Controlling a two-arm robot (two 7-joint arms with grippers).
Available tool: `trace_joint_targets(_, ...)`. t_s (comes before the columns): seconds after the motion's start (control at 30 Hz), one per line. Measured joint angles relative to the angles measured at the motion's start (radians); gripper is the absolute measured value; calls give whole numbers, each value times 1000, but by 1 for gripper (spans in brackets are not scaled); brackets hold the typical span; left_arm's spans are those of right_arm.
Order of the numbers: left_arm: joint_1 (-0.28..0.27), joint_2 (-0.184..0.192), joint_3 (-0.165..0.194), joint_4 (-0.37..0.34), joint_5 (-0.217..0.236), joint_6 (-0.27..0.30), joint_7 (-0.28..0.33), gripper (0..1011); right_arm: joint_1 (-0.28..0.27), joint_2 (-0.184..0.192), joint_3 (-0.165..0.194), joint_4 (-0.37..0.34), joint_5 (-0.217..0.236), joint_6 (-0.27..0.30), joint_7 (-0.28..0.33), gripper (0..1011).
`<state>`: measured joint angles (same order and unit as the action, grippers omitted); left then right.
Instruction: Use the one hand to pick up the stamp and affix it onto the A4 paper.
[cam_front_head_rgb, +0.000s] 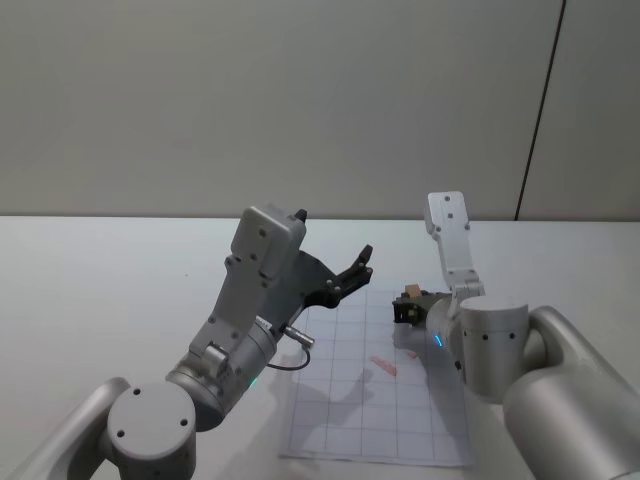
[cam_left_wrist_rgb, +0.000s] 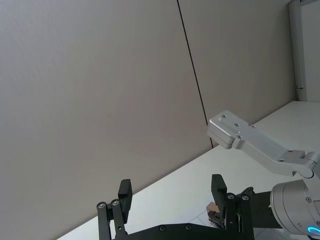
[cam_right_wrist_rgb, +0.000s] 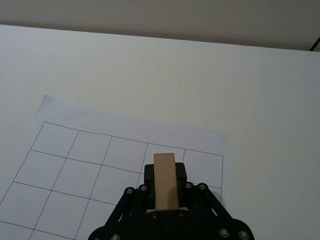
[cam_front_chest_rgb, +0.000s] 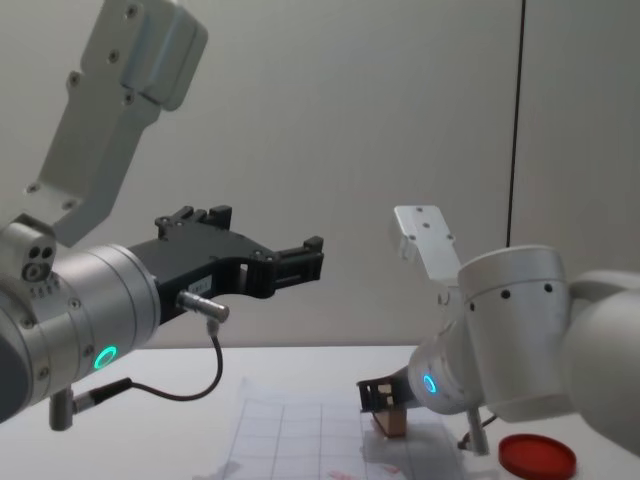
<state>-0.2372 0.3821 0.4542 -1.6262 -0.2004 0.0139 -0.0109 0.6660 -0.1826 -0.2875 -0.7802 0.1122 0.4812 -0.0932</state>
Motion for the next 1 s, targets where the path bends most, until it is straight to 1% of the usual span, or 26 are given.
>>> trace_joint_targets(0.47, 0, 0, 0, 0, 0, 0, 0, 1002, -30, 9, 1, -32, -11, -42, 17, 220)
trace_joint_targets(0.73, 0, 0, 0, 0, 0, 0, 0, 1002, -59, 18, 0, -73, -18, -62, 30, 220)
trace_joint_targets(1.0, 0, 0, 0, 0, 0, 0, 0, 1002, -83, 26, 3, -123, -14, -60, 41, 220)
